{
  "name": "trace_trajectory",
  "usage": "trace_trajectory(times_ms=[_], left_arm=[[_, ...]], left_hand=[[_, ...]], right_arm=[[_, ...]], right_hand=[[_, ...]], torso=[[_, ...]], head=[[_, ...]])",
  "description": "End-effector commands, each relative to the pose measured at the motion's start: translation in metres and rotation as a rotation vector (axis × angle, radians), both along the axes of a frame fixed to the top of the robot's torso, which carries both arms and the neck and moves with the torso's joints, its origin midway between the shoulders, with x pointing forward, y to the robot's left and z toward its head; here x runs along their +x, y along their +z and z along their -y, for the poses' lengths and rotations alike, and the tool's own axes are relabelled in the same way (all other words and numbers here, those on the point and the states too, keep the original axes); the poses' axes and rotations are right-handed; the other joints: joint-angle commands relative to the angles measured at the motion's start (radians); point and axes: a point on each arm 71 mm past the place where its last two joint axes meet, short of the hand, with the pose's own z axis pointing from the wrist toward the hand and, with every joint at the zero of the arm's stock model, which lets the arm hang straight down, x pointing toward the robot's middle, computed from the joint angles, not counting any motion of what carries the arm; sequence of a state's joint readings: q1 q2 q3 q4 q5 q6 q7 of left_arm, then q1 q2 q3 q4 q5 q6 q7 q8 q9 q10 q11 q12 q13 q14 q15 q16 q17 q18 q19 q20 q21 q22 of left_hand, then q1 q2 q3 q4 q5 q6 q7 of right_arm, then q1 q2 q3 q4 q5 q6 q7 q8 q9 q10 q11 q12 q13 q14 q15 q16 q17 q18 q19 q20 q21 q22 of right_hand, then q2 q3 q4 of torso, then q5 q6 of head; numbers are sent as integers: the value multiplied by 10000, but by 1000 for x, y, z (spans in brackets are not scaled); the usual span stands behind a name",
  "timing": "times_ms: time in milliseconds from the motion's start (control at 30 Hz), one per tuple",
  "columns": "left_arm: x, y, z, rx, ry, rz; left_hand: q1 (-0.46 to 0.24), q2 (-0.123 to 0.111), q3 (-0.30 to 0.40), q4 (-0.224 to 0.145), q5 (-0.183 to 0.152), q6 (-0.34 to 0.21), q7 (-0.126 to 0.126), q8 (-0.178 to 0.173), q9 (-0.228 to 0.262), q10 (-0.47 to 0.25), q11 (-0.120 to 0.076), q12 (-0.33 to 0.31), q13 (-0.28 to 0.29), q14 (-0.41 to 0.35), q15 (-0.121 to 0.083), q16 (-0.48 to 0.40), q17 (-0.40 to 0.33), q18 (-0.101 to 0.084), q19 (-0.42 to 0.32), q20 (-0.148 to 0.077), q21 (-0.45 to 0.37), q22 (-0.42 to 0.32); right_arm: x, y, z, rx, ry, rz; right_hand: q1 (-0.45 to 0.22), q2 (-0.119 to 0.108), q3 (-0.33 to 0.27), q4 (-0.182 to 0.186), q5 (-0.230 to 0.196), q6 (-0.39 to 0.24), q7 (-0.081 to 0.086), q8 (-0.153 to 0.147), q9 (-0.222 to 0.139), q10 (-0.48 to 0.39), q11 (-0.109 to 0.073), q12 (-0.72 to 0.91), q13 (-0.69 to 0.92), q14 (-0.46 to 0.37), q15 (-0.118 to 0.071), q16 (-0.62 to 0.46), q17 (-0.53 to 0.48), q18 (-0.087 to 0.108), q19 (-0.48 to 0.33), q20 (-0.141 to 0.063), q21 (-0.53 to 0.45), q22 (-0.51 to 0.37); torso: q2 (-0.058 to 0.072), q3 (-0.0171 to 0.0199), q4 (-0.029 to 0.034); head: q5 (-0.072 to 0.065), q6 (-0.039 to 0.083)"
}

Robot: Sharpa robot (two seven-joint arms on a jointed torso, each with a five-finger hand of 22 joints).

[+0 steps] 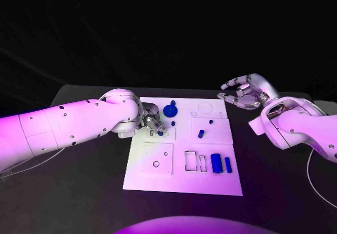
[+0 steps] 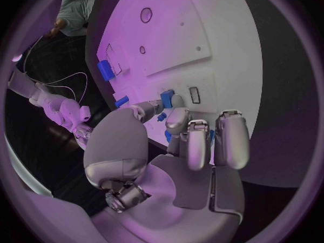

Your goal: Assemble the parts on the task board

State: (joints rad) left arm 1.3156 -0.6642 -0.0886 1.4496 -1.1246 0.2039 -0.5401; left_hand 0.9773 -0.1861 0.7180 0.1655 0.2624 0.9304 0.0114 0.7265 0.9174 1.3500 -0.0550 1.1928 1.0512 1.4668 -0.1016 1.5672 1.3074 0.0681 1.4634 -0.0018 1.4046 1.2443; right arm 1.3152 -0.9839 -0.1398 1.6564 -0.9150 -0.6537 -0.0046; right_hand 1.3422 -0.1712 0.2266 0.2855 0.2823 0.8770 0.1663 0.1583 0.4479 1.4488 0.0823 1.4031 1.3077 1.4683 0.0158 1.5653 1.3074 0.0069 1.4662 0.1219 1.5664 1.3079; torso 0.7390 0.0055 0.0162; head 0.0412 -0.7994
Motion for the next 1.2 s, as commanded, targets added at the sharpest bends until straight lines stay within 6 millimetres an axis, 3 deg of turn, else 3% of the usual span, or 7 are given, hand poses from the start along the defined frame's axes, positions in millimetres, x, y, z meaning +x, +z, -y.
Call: trace_trajectory(times_ms=[33,333,900,1200], left_arm=[[-4,-5,4,49,-260,-325],[-3,-5,4,54,-216,-312],[-2,-3,1,-11,-117,-197],[-2,2,-2,-47,-79,-24]], left_hand=[[-69,3,-64,17,-62,22,21,-28,-1,61,4,36,-3,1040,-95,36,2634,-69,144,-20,64,15],[-197,25,-309,195,-89,61,18,-45,21,73,0,49,10,1040,-99,36,2634,-73,149,-24,78,42],[-557,-68,-1492,922,-109,161,8,-62,139,116,-7,118,75,1040,-106,36,2634,-88,173,-42,129,159],[-553,-101,-1649,1001,-109,136,13,-64,162,100,-2,114,67,1040,-104,36,2634,-85,168,-51,122,150]], right_arm=[[-1,0,-1,-34,114,54],[-1,0,-1,-23,99,79],[-1,0,1,-19,46,95],[-1,1,1,-19,22,109]], right_hand=[[-104,-30,44,32,-56,29,-17,56,-10,-22,-21,-66,1350,1025,-79,55,2634,-69,1046,-95,44,2629],[-240,-26,30,40,-207,22,-21,73,-22,-34,-22,-84,1333,1025,-82,55,2634,-69,1046,-98,44,2629],[-416,-30,-22,42,-333,6,-24,89,-35,-35,-24,-84,1329,1025,-83,55,2634,-69,1046,-100,44,2629],[-418,-34,-25,35,-339,4,-25,90,-36,-36,-24,-87,1327,1025,-84,55,2634,-69,1046,-100,44,2629]], torso=[[1,4,1],[-1,3,3],[3,-5,7],[4,-2,3]], head=[[-12,-5],[-18,5],[-29,4],[-29,15]])
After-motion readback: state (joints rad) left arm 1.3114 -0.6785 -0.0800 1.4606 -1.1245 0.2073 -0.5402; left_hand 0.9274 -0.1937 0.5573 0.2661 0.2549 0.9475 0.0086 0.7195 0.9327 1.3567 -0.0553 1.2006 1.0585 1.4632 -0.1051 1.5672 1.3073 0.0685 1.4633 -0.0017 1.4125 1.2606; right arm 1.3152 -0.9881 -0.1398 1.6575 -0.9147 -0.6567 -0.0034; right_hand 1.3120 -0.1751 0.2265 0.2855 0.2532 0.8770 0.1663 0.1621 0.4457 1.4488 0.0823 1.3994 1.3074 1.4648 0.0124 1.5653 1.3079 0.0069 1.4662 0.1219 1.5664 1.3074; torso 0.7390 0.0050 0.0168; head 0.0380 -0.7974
